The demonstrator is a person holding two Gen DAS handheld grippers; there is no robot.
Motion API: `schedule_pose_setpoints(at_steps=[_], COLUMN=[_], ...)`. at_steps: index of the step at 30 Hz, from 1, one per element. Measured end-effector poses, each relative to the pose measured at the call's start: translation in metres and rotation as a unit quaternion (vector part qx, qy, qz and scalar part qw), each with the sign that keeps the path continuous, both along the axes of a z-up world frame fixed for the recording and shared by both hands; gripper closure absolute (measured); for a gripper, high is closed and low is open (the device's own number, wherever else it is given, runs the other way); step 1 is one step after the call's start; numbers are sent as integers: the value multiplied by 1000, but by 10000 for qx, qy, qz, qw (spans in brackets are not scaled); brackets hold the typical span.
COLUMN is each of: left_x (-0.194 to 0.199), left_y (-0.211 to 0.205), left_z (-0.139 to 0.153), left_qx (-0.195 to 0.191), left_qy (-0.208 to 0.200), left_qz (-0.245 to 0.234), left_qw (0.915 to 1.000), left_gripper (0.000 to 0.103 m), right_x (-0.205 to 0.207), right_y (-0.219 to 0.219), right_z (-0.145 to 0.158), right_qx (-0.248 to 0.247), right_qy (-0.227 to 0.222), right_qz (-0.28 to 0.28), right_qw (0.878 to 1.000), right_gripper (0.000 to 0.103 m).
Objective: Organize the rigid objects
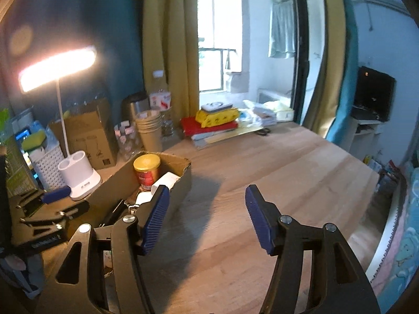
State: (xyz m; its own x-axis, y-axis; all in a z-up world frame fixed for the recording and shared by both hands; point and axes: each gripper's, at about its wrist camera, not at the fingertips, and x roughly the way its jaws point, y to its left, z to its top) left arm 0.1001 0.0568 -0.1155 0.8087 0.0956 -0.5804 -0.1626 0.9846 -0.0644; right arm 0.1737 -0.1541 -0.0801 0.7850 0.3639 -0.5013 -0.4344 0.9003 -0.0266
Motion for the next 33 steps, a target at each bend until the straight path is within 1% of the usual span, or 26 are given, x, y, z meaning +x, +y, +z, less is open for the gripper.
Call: schedule_pose_setpoints(at_steps=[2,3,4,5,6,8,10,14,17,20,23,30,33], left_x=[-6,-10,-13,-16,-19,-27,-34,-50,-57,-65,-73,-93,-97], left_y=[-3,-5,-7,-9,-11,-13,-14,-16,-17,-19,-19,-20,-21], left_z=[12,19,25,30,35,46,57,77,88,97,107,128,131], left_qx=[44,64,76,77,77,63,19,102,142,190,142,213,264], left_qy=[-146,-201,-247,-282,-332,-442,-551,-857,-975,-1111,-1254,-1587,-1632], left_qz=[-36,-62,-117,-159,-204,-258,-320,-297,-312,-342,-463,-467,-432], left_qw=[9999,9998,9996,9994,9992,9987,9980,9958,9946,9930,9909,9860,9853], left_gripper=[41,39,36,28,22,19,19,17,16,14,14,14,14], right_x=[-6,-9,-14,-16,-21,-32,-40,-55,-66,-74,-81,-96,-100], right_y=[-4,-6,-9,-10,-12,-15,-18,-23,-24,-23,-25,-24,-24], right_z=[6,9,14,16,20,29,38,53,62,68,74,86,88], right_qx=[17,32,47,54,60,70,95,150,162,154,180,223,224], right_qy=[-67,-99,-148,-176,-219,-338,-438,-610,-723,-793,-842,-990,-1037], right_qz=[-72,-116,-166,-190,-219,-279,-346,-454,-484,-515,-573,-640,-642], right_qw=[9999,9999,9997,9997,9995,9990,9984,9970,9961,9954,9946,9928,9923], right_gripper=[39,39,39,39,39,39,39,39,39,39,39,38,38])
